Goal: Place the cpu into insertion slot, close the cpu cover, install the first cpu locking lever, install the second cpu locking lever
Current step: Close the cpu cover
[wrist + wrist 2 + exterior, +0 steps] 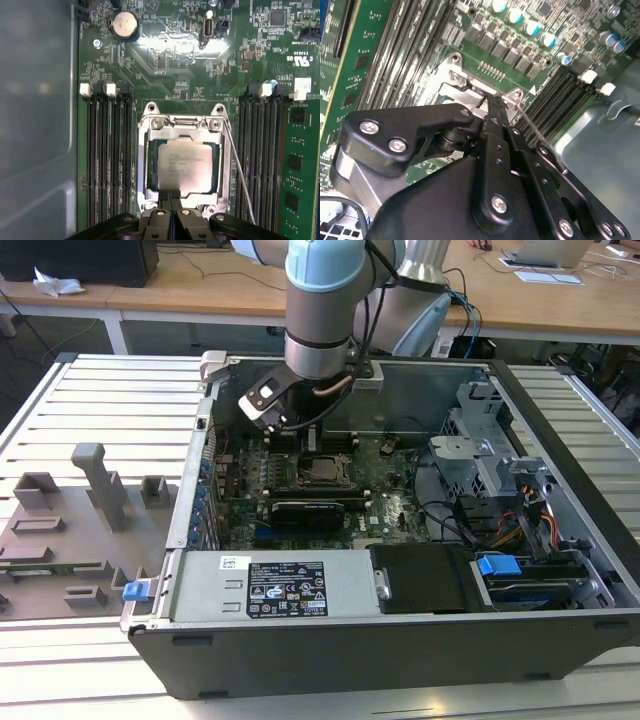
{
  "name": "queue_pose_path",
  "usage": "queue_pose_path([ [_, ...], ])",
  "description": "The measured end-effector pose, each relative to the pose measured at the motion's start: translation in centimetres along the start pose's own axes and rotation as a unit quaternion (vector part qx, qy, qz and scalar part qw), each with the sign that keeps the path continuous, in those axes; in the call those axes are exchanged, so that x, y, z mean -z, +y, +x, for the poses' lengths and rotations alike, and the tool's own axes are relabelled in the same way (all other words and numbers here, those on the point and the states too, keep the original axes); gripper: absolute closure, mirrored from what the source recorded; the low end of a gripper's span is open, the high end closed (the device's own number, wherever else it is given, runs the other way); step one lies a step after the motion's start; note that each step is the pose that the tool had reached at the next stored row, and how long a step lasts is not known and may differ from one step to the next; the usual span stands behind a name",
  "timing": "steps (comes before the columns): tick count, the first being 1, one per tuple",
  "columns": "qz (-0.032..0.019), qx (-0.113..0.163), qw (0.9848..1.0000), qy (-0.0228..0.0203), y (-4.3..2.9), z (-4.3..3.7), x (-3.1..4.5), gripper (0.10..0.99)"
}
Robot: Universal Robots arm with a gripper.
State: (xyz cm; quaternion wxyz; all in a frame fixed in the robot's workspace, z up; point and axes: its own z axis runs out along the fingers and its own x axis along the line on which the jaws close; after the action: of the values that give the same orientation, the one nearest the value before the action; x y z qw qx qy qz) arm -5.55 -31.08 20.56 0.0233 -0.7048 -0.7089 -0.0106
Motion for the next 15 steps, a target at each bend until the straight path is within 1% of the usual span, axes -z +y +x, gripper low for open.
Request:
queue_pose_path([
  [2,0.0018,0.000,1.0000,0.0001,1.20,-0.05,0.04,0.980],
  [4,0.0022,0.000,1.0000,0.0001,1.66,-0.06,0.16,0.980],
  [5,0.0024,0.000,1.0000,0.0001,1.92,-0.05,0.34,0.980],
  [8,0.0033,0.000,1.0000,0.0001,2.43,-0.11,0.58,0.980],
  [9,0.0034,0.000,1.0000,0.0002,2.50,-0.18,0.63,0.980],
  [13,0.0035,0.000,1.0000,0.0002,2.56,-1.24,0.72,0.980],
  [15,0.0035,0.000,1.0000,0.0001,2.65,-1.26,1.10,0.980],
])
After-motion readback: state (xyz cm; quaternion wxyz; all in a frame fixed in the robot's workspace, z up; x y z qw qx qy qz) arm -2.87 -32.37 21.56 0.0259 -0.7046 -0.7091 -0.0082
